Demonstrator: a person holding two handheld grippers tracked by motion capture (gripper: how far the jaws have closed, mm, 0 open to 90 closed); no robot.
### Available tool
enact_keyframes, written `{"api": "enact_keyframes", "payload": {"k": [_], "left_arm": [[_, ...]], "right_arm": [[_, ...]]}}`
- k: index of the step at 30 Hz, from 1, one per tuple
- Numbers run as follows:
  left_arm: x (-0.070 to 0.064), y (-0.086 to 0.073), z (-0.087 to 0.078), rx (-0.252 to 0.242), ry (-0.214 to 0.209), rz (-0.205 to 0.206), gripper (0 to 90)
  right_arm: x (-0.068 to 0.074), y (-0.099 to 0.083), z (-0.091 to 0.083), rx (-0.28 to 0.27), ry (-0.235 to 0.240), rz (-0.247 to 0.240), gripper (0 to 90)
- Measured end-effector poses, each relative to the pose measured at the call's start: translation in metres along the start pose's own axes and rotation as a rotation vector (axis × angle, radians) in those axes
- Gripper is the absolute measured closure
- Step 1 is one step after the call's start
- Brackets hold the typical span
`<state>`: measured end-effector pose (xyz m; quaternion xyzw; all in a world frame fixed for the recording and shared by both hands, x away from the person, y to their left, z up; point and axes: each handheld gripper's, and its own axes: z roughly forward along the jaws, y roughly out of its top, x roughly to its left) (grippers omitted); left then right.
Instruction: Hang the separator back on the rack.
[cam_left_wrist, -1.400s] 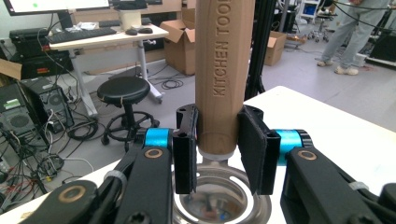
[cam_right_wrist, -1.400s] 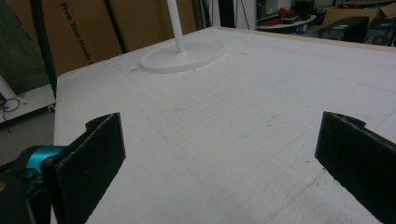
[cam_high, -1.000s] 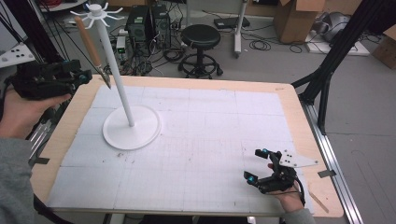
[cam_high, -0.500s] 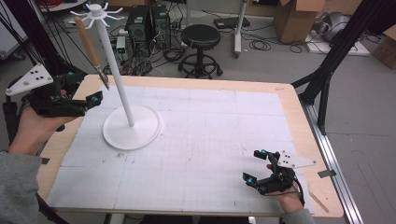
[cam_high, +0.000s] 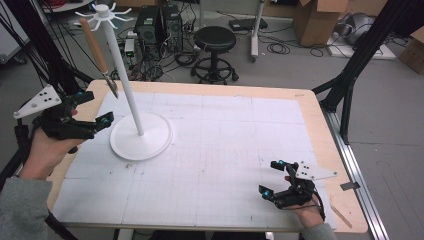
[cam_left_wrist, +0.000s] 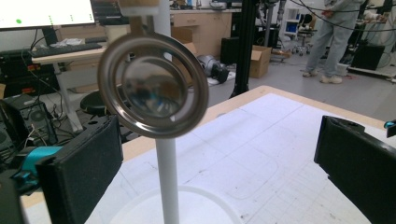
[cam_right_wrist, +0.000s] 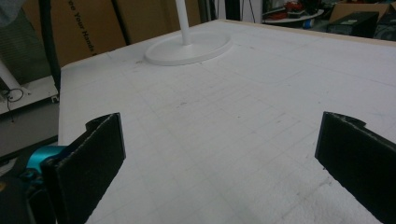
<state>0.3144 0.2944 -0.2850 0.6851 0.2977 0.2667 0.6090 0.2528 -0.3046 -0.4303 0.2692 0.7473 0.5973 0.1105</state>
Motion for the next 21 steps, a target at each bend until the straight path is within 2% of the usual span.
{"api": "enact_keyframes", "payload": {"k": [2, 8, 15, 21], "left_arm": [[0.0, -0.004, -0.002, -0.006, -0.002, -0.008, 1.7], [-0.001, -0.023, -0.006, -0.018, 0.034, -0.023, 1.7], [-0.001, -0.041, -0.01, -0.042, 0.034, -0.051, 1.7], [-0.005, -0.055, -0.011, -0.029, 0.042, -0.021, 1.7]], "right_arm": [[0.0, 0.0, -0.001, -0.002, -0.001, -0.002, 0.7], [0.001, 0.0, -0.004, -0.009, -0.01, 0.0, 0.7], [0.001, 0.0, -0.003, -0.008, -0.015, -0.005, 0.7], [0.001, 0.0, -0.003, -0.006, -0.012, -0.004, 0.7]]}}
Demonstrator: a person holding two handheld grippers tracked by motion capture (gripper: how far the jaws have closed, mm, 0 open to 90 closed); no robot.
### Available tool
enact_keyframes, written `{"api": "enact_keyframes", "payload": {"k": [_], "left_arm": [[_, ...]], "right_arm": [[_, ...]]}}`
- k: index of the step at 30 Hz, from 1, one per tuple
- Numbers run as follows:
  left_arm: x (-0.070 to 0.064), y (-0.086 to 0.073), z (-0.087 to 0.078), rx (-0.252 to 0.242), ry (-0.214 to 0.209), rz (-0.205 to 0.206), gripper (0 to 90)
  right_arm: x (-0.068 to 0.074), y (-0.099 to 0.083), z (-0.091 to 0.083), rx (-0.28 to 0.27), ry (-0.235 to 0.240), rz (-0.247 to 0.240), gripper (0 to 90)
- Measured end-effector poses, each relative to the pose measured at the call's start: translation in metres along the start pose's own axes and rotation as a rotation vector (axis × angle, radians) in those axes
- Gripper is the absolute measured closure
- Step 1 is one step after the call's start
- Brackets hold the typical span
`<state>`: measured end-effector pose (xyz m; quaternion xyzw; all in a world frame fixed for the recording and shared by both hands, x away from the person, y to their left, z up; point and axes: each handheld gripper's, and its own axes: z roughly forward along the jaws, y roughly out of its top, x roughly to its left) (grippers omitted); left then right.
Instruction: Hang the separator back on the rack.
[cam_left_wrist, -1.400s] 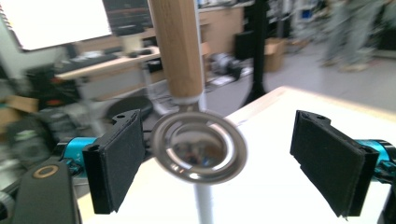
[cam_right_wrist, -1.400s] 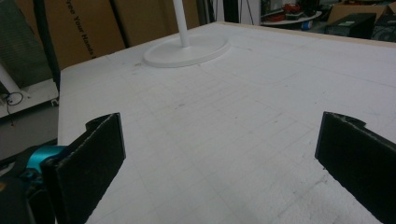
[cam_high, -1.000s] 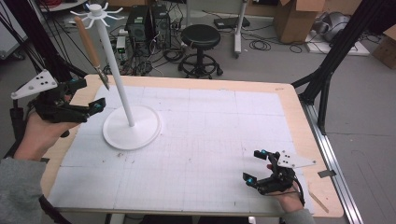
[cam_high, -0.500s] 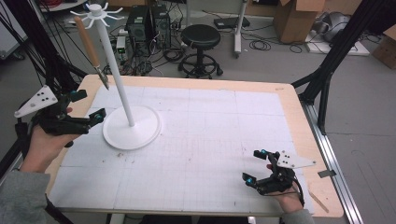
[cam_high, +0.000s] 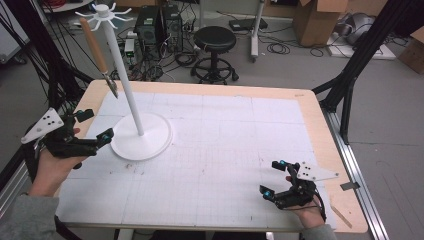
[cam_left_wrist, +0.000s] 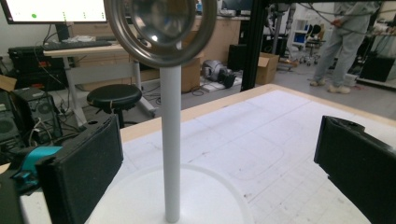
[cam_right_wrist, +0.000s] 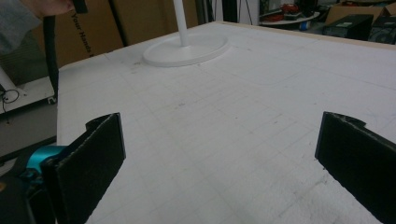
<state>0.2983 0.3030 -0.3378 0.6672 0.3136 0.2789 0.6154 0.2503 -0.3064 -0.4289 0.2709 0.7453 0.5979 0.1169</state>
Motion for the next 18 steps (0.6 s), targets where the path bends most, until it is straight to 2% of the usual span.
{"api": "enact_keyframes", "payload": {"k": [2, 12, 14, 18], "left_arm": [[-0.001, -0.005, -0.001, -0.009, -0.006, 0.009, 1.7], [-0.004, -0.027, -0.006, -0.002, -0.015, -0.032, 1.7], [-0.005, -0.03, -0.006, 0.013, -0.007, -0.027, 1.7], [-0.009, -0.037, -0.006, 0.006, -0.011, -0.034, 1.7]], "right_arm": [[0.0, 0.0, 0.0, 0.002, -0.003, 0.002, 0.7], [0.0, 0.0, 0.0, 0.0, -0.003, 0.001, 0.7], [0.0, 0.0, 0.0, 0.001, -0.003, 0.001, 0.7], [-0.001, 0.0, 0.0, -0.001, -0.006, 0.001, 0.7]]}}
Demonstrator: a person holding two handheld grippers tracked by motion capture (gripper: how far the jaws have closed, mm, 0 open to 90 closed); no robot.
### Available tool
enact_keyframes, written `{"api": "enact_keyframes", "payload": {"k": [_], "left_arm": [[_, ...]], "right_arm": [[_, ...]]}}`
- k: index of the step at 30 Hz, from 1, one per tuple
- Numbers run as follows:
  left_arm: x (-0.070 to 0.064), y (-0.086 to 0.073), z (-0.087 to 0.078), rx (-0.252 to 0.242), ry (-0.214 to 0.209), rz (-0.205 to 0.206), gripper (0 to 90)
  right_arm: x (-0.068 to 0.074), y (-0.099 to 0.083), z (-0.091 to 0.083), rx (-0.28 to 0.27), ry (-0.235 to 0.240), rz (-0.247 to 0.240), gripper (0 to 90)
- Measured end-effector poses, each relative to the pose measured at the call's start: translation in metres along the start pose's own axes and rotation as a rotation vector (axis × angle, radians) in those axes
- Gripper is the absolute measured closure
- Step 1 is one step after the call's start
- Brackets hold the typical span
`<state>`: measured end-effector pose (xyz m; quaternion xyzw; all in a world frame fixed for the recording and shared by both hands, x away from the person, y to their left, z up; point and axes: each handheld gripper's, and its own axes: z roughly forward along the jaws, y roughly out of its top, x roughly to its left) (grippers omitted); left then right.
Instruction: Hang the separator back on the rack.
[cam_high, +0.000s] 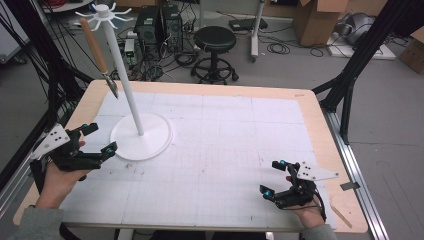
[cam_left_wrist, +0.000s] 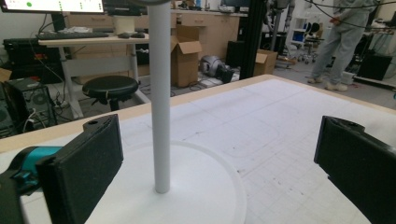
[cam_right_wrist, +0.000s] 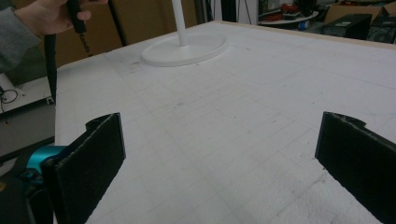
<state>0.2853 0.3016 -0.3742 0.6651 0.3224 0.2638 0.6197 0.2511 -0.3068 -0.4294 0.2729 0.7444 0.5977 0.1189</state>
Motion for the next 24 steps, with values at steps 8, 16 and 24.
{"api": "enact_keyframes", "payload": {"k": [8, 16, 24], "left_arm": [[-0.006, -0.013, -0.002, 0.01, -0.012, -0.009, 1.7], [-0.011, -0.023, -0.004, 0.033, -0.015, -0.012, 1.7], [-0.017, -0.022, -0.005, 0.028, -0.025, -0.019, 1.7]], "right_arm": [[0.0, 0.001, 0.001, -0.002, 0.0, -0.003, 0.7], [-0.001, 0.002, 0.0, -0.012, -0.018, -0.008, 0.7], [-0.003, 0.003, -0.003, -0.023, -0.036, -0.008, 0.7]]}}
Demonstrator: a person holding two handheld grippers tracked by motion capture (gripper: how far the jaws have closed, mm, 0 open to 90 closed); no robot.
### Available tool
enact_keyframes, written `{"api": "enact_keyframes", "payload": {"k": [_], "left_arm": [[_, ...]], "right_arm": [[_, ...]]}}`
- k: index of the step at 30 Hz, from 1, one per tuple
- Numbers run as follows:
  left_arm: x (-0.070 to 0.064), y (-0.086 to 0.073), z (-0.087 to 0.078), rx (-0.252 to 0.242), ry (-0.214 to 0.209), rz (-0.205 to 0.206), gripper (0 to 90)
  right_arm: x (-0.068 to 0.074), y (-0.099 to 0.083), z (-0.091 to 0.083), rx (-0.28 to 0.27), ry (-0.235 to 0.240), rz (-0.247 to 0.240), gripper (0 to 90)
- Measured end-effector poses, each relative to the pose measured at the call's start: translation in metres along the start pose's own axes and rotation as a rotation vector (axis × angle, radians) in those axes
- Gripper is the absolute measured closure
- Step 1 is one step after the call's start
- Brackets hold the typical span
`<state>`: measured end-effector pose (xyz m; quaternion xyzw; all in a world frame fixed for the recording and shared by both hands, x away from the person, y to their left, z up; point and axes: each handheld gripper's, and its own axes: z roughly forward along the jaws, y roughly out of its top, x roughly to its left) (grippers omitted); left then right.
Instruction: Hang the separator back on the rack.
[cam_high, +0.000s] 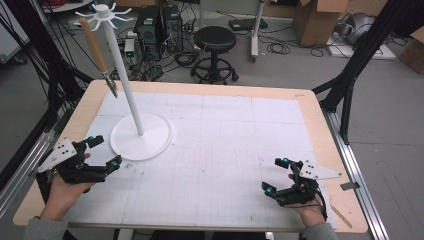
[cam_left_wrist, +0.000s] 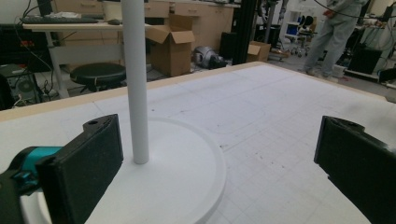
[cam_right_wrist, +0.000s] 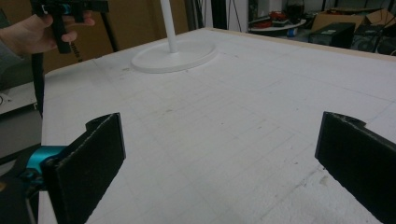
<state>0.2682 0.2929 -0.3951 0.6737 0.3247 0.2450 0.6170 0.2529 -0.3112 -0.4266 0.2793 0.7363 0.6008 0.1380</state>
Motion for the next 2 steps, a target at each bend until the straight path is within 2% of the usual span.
{"api": "enact_keyframes", "payload": {"k": [2], "left_arm": [[-0.002, 0.0017, 0.0007, -0.006, 0.0, -0.002, 1.7]], "right_arm": [[0.0001, 0.0005, 0.0001, -0.004, -0.002, -0.003, 0.7]]}}
